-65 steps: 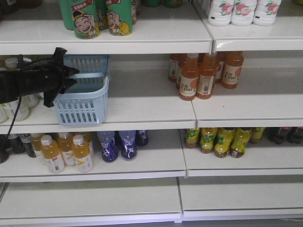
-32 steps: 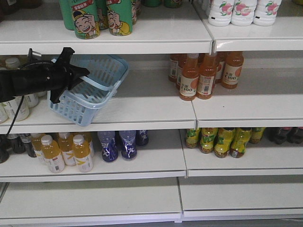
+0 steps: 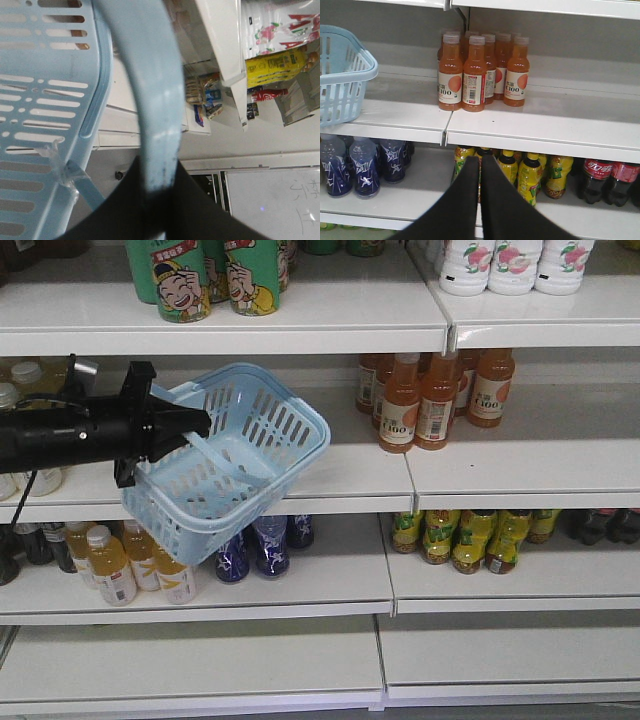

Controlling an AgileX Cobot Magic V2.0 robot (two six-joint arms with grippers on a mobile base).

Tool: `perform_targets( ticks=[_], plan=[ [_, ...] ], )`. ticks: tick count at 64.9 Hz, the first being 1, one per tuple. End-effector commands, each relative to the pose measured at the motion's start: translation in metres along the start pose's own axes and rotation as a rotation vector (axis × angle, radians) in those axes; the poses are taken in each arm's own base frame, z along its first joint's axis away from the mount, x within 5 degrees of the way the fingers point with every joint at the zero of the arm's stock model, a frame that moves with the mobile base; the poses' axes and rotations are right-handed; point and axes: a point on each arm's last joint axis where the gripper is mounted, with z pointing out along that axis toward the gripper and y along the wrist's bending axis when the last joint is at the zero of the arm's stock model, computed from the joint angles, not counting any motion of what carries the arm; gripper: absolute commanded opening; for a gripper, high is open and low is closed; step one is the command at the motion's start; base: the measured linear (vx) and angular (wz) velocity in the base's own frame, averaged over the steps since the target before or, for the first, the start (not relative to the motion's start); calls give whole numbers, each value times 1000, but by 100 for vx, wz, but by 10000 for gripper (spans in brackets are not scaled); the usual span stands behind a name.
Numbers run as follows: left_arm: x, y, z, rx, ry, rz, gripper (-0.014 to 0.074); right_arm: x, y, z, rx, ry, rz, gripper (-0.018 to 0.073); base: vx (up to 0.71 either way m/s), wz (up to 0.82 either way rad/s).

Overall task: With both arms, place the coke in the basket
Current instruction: 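Lift the basket off the shelf and lower it toward the robot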

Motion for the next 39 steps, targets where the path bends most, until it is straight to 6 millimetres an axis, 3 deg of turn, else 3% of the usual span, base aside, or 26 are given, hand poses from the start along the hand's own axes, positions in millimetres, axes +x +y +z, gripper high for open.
perform_targets(
  ticks=[1, 16, 29, 39],
  plan=[
    [24, -42, -20, 184, 27, 63, -8, -5, -1, -1, 9, -80, -6, -2, 0, 0],
    [87, -46, -39, 245, 182, 85, -8, -5, -1, -1, 9, -80, -6, -2, 0, 0],
    [139, -28, -49, 207, 260, 61, -8, -5, -1, -1, 9, -80, -6, -2, 0, 0],
    [167, -8, -61, 167, 293, 44, -8, -5, -1, -1, 9, -78, -6, -2, 0, 0]
  ],
)
